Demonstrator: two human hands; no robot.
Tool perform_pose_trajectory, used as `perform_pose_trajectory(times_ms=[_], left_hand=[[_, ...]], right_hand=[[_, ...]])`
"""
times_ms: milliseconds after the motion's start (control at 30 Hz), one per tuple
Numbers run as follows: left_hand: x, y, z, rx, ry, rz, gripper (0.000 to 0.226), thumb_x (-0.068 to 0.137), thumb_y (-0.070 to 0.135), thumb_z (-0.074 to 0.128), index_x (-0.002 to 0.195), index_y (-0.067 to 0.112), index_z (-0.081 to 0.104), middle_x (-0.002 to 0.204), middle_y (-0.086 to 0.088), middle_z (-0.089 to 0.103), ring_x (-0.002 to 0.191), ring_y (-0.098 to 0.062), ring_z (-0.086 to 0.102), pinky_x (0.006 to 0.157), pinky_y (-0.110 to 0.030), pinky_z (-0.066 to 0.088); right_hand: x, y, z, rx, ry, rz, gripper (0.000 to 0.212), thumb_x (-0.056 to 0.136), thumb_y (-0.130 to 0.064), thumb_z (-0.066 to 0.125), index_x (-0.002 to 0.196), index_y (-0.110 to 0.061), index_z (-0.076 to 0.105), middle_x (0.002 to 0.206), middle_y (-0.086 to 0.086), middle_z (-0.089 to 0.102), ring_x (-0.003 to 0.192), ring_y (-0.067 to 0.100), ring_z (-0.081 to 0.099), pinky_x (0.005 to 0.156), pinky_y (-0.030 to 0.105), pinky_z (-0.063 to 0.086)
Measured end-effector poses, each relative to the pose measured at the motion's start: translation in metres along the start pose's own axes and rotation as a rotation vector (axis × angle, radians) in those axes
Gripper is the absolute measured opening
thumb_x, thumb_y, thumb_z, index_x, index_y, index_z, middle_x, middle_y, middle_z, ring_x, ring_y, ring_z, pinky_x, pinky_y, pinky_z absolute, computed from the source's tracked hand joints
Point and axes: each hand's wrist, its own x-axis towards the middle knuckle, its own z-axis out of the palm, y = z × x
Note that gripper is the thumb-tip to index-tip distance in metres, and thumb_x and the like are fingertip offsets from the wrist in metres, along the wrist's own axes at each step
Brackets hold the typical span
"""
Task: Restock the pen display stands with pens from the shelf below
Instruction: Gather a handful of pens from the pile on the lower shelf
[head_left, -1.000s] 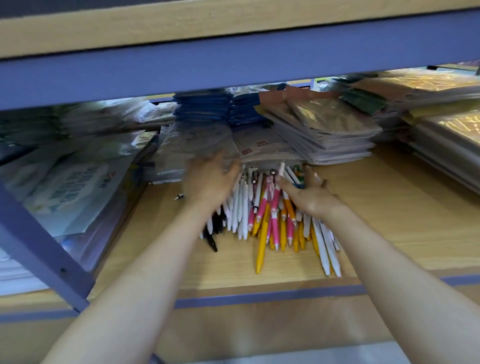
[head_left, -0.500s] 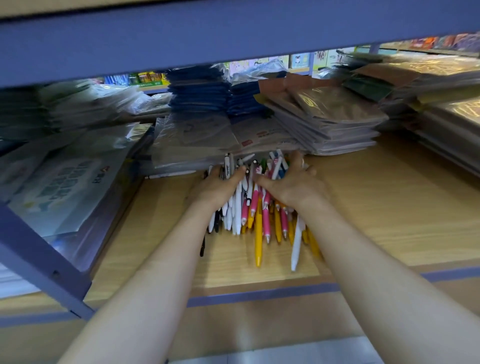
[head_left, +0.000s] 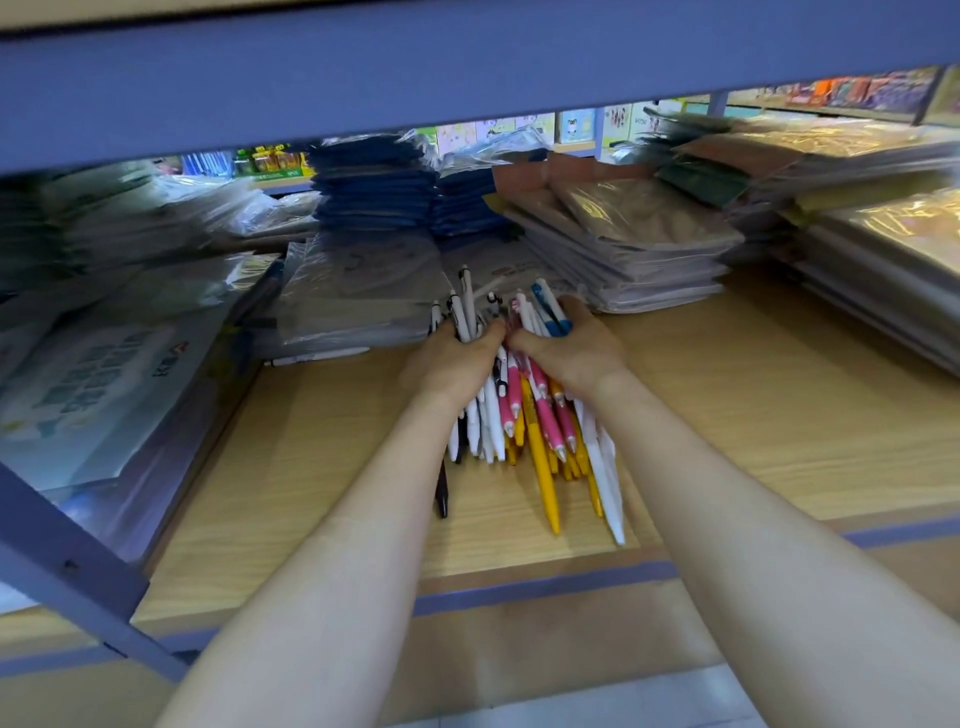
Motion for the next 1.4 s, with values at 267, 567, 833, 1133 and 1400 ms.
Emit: perform_pose_trajectory(times_ms=[267,567,833,1133,1400], left_hand=[[0.009,0.003,0.005,-0.069,-0.019,0.014,0.086,0.070,0.082,0.036,0.139,0.033,0.045,0.133,0.003,0.059,0.116,-0.021,0.058,0.098,-0.039,0.047],[0.011,-0.022,-0.002,-0.122,-0.076,-0.078,0.073,0.087,0.067,0.045,0.146,0.027,0.034,0.143,-0.002,0.048,0.126,-0.025,0.050,0.096,-0.028,0.039],[-0.006,-0.022,-0.007,0.217,0.316,0.144,0.063,0.090,0.060,0.040,0.143,0.025,0.036,0.150,-0.010,0.036,0.133,-0.033,0.039,0.106,-0.048,0.038],[-0.138,-0.028,0.023,0.583,-0.133,1.274,0.037,0.086,0.052,0.057,0.106,0.023,0.067,0.130,-0.011,0.054,0.124,-0.025,0.046,0.109,-0.042,0.034],[-0.112,-0.032,0.036,0.600,-0.145,1.263,0.029,0.088,0.048,0.060,0.103,0.027,0.072,0.115,-0.005,0.061,0.112,-0.023,0.053,0.100,-0.042,0.038]], right_hand=[[0.004,-0.002,-0.002,0.056,0.016,-0.041,0.088,0.076,-0.063,0.067,0.150,-0.030,0.030,0.144,0.002,0.050,0.127,0.023,0.052,0.105,0.037,0.044],[0.004,0.021,0.006,-0.026,0.001,0.128,0.109,0.045,-0.097,0.043,0.141,-0.051,0.020,0.140,0.000,0.052,0.109,0.034,0.063,0.096,0.047,0.049],[0.002,0.024,0.003,-0.017,0.024,0.166,0.111,0.046,-0.091,0.045,0.145,-0.043,0.027,0.139,0.002,0.053,0.111,0.033,0.062,0.099,0.045,0.046],[0.000,0.023,-0.002,0.051,0.019,0.185,0.121,0.041,-0.088,0.052,0.148,-0.039,0.024,0.141,0.006,0.051,0.123,0.029,0.053,0.102,0.045,0.043],[-0.005,0.030,-0.014,0.127,-0.038,0.099,0.106,0.061,-0.073,0.055,0.152,-0.033,0.018,0.147,0.007,0.046,0.129,0.032,0.049,0.104,0.047,0.044]])
